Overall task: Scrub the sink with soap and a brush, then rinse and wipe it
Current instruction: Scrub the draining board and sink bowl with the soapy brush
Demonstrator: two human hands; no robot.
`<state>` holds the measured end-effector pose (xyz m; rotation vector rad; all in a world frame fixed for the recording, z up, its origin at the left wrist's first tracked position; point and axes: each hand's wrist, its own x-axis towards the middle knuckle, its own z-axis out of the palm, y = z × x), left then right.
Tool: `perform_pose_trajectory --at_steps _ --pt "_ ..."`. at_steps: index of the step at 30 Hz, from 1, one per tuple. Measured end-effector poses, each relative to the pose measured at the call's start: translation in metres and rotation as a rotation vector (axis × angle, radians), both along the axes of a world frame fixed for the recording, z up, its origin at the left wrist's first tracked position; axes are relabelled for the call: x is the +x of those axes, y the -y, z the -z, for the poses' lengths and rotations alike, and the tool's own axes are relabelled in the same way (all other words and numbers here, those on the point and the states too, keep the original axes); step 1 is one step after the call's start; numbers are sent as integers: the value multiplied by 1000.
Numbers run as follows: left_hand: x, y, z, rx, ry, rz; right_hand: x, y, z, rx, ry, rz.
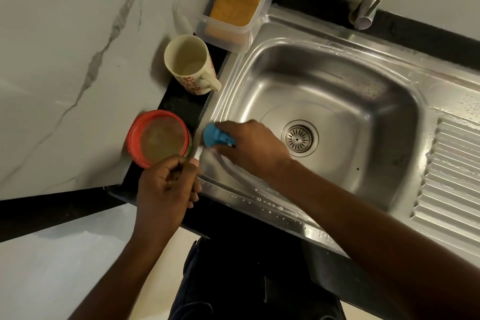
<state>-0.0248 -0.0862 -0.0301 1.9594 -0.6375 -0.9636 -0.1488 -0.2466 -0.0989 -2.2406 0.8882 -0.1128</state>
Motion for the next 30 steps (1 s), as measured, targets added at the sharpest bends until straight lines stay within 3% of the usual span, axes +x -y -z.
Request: perform_pose_trajectory --at_steps 5,12,18,24,30 --pt "-5 0 -1 1 -26 -1 -23 -37 -1 29 -83 -138" --pt "-4 7 1 -16 -54 37 -8 8 23 -33 104 120" --pt "-8 19 4 -27 -69 51 -1 34 33 76 318 442" --pt "-12 47 -1 -50 -114 91 -10 31 44 46 258 371" --pt "-6 110 -13 -129 7 192 -27 109 18 -60 302 689"
